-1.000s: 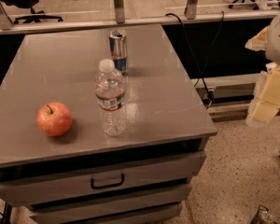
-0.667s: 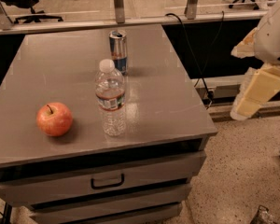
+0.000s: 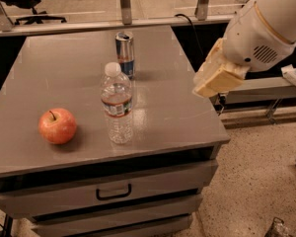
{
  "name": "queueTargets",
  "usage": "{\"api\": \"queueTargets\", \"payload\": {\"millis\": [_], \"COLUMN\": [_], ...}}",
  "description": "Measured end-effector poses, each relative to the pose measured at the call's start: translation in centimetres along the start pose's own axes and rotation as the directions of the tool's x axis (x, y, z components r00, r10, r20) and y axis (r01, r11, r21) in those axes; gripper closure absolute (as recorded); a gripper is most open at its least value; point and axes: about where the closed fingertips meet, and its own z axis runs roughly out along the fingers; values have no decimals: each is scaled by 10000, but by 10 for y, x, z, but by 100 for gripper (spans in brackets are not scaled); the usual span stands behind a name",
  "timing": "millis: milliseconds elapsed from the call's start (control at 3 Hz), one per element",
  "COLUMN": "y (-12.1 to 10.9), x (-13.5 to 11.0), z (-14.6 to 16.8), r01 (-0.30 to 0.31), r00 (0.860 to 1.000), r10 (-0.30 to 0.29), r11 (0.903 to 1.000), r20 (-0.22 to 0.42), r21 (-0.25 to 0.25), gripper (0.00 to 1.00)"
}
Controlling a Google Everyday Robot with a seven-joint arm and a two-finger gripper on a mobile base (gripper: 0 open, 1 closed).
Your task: Knock water bottle over
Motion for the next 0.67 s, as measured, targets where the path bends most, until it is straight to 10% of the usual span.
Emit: {"api": "queueTargets", "payload": {"millis": [333, 667], "y": [1, 1], "x": [-3, -5], "z": [-1, -2], "r01": [9, 40], "r00": [10000, 10000], "r10": [-9, -40], "r11": [10000, 10000], "r20": [73, 85], "r21": [5, 21], "gripper": [65, 41]}}
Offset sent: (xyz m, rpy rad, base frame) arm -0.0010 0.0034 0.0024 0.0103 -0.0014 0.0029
